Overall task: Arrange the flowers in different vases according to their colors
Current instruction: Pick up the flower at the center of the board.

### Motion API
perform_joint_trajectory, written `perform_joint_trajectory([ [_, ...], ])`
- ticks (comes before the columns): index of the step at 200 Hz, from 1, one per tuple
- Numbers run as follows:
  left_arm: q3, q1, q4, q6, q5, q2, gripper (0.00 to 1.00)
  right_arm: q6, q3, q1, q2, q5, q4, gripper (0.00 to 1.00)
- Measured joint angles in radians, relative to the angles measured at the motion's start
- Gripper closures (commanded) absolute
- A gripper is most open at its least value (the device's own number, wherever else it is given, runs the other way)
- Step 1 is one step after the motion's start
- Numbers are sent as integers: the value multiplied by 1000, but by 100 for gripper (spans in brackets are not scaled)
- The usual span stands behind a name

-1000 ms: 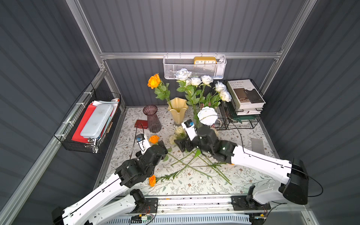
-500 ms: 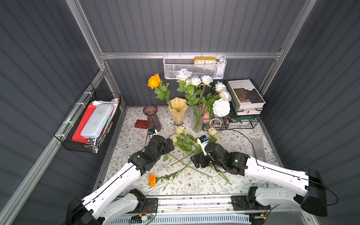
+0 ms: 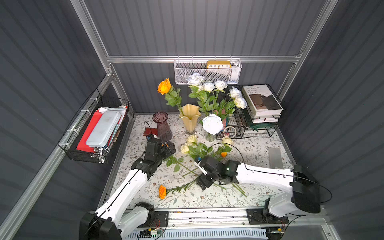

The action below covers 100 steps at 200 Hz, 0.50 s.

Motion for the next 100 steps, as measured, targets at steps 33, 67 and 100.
perform_joint_trajectory([
  [33,1,141,1,41,50,-2,1,-92,180,-2,185,8,21,10],
  [67,1,183,3,66,83,-6,1,-153,269,-26,308,11,42,13],
  [100,1,184,7,78,100,-7,1,-192,304,-72,381,8,50,15],
])
